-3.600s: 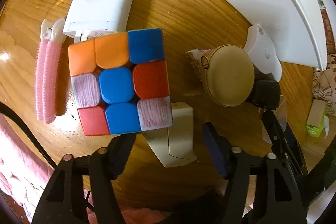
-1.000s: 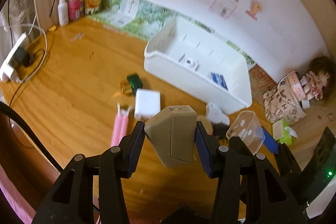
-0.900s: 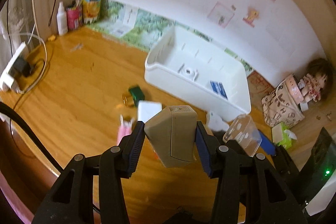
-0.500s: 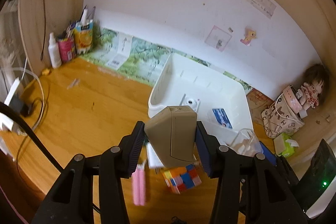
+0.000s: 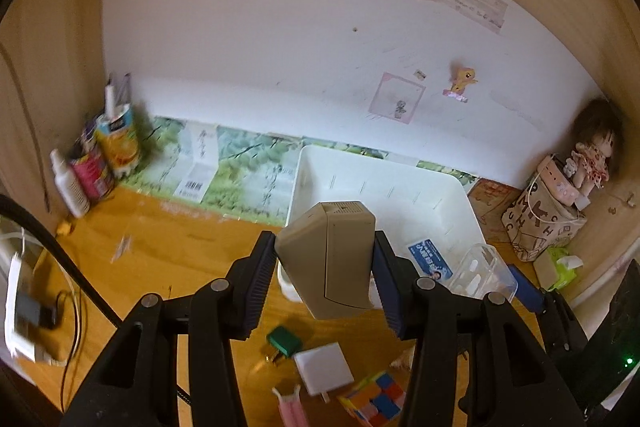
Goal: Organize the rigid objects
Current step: 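Lift the paper piece with the left tool while the right tool carries the clear box to the bin, then lower the paper piece into the bin and open the left tool while the right tool releases the clear box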
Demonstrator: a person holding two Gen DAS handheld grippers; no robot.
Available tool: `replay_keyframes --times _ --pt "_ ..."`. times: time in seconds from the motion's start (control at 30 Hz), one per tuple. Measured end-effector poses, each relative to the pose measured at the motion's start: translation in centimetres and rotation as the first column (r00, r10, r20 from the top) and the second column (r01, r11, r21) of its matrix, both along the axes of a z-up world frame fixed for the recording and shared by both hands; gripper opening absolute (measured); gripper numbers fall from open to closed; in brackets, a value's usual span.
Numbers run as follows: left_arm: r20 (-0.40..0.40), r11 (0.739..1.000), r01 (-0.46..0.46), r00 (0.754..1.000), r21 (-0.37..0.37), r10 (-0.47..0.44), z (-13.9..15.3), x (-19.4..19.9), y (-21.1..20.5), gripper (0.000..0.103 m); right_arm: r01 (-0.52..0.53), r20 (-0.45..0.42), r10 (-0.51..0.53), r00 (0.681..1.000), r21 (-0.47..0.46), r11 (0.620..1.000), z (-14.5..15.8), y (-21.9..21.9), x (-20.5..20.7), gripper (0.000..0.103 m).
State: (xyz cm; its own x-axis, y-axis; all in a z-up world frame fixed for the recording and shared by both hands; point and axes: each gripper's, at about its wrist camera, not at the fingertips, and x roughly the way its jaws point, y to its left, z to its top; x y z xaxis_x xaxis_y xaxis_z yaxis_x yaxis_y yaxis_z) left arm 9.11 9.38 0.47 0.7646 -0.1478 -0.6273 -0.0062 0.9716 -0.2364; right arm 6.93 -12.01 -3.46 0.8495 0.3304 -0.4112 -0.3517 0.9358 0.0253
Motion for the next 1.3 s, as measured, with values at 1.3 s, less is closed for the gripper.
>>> replay_keyframes --times 1.3 --pt "-0.114 0.985 0.175 0.978 0.008 -0.173 -6.9 12.1 -2.7 0.057 0.134 -0.062 -0.136 0.989 -0.036 0.990 -5.0 1.9 8.8 0.080"
